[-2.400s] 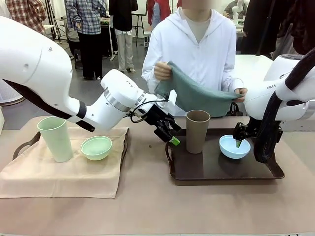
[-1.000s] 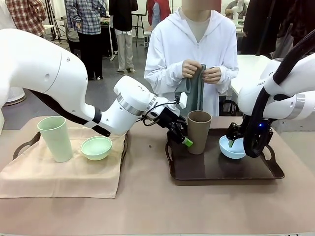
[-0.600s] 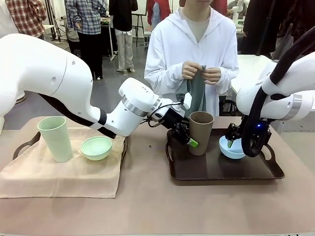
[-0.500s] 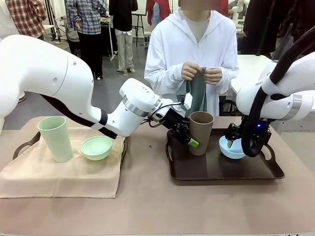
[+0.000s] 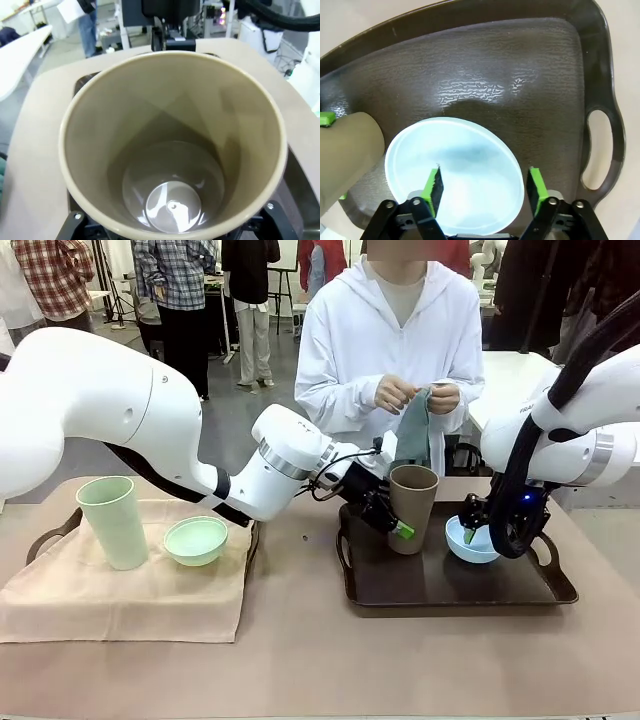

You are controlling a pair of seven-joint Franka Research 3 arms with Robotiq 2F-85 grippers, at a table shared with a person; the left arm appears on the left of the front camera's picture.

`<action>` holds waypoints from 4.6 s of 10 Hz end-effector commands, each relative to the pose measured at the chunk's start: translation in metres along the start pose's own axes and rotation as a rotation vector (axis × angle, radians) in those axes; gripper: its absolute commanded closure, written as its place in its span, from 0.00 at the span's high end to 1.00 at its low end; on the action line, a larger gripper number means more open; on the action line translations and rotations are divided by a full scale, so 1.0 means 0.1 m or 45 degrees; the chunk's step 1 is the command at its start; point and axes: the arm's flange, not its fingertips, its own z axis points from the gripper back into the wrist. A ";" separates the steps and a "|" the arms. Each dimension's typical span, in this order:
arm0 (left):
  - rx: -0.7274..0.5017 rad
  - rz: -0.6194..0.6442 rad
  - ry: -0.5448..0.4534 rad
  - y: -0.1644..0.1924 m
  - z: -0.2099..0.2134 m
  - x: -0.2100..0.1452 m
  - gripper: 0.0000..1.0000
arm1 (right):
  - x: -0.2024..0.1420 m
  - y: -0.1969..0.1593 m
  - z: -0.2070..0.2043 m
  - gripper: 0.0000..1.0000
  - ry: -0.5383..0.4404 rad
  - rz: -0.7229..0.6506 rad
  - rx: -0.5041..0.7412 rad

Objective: Set up a tray with a mat and arrange the tableware.
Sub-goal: Pick up the Picnic Bowl and Reusable plastic cup from the Handle tray in front of the human's position and hold them in the air, then place the Picnic Bowl and Reusable plastic cup back onto the Handle tray in front of the human's position.

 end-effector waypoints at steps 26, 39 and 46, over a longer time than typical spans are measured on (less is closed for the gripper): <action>0.279 0.219 -0.040 -1.21 1.32 1.11 0.24 | -1.04 -0.43 2.14 0.00 -0.196 0.125 0.075; 0.279 0.219 -0.040 -1.21 1.32 1.11 0.24 | -1.04 -0.43 2.14 0.00 -0.196 0.125 0.075; 0.279 0.219 -0.040 -1.21 1.32 1.11 0.24 | -1.04 -0.43 2.14 0.00 -0.196 0.125 0.075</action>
